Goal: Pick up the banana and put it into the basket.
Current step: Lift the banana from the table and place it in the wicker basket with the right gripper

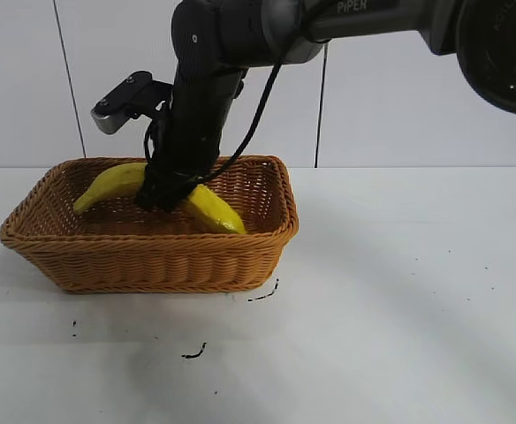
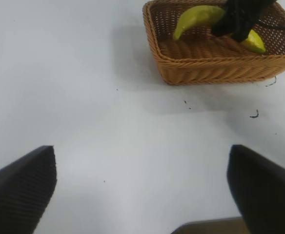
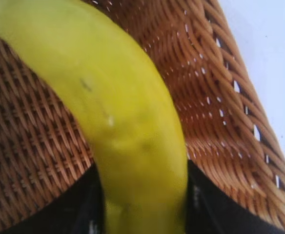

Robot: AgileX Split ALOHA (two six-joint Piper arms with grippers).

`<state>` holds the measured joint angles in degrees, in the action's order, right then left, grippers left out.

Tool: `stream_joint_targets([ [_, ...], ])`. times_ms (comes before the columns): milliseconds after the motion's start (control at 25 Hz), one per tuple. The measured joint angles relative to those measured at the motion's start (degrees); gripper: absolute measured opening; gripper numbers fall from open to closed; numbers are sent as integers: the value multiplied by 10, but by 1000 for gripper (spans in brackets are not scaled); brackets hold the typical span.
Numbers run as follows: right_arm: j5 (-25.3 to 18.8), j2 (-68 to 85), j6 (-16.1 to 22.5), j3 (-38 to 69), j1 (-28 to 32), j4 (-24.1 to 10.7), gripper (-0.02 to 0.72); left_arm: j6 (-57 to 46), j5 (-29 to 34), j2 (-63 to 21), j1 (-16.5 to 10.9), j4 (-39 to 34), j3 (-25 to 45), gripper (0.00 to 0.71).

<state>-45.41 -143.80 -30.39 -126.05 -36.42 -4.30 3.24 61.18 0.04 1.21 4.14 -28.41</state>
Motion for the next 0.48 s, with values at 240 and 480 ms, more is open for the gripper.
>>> stream_joint_targets([
  [240,0,1,0,0,0,11,464,0,0,0,0,0,0,690],
  [480,9,10,11,0,0,43,678,0,0,0,0,0,0,690],
])
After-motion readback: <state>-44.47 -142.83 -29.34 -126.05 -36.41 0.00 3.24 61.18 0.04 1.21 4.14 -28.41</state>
